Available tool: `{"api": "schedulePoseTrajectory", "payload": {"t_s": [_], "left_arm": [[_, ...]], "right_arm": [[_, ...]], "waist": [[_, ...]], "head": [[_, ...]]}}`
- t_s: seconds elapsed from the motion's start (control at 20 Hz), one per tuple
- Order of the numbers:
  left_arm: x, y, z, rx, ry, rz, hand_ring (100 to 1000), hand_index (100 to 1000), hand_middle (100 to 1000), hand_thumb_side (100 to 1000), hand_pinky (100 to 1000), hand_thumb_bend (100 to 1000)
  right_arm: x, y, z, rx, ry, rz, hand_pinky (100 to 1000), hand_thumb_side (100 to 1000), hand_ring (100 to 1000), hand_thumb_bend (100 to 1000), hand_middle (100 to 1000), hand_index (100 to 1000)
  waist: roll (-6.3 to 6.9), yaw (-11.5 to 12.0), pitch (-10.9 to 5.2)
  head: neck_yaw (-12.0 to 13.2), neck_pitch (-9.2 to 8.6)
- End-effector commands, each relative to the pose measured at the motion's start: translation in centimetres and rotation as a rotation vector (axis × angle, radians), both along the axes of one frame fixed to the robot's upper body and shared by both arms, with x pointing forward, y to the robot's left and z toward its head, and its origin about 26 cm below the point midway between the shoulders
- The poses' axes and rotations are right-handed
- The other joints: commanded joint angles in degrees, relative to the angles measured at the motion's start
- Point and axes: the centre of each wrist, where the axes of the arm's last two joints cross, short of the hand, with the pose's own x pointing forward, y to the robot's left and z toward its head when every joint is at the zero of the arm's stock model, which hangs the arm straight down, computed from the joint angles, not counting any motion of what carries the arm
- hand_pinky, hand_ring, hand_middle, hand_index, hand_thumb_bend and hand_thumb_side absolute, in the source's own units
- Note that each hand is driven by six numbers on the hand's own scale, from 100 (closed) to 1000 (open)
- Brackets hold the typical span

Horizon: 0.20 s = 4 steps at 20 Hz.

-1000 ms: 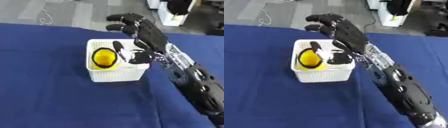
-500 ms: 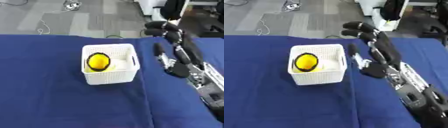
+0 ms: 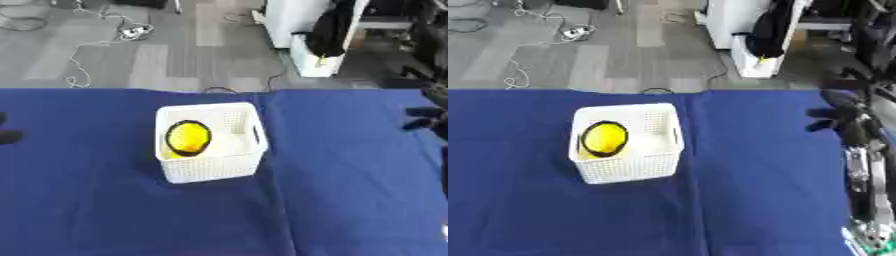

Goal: Pick up objects on the table and place them in the box.

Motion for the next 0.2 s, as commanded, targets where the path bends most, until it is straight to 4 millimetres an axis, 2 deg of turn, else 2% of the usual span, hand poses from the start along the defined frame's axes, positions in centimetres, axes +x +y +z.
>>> {"api": "schedulePoseTrajectory", "payload": {"t_s": [0.05, 0.2], "left_arm": [[-0.4, 0.1, -0.1, 0.0, -0.017, -0.005, 780, 866, 824, 764, 961, 100], [-0.9, -0.1, -1.7, -0.065, 0.043, 0.021, 777, 864, 822, 769, 960, 100]], "right_arm": [[-1.4, 1.6, -2.4, 0.148, -0.069, -0.066, 508, 1000, 639, 110, 778, 838], [-2.5, 4.5, -5.0, 0.328, -0.032, -0.143, 472, 1000, 622, 108, 772, 842]], "waist": [[-0.15, -0.58, -0.39], [-0.34, -1.32, 0.04]], "head": [[0.31, -1.33], [0.08, -2.26]]}}
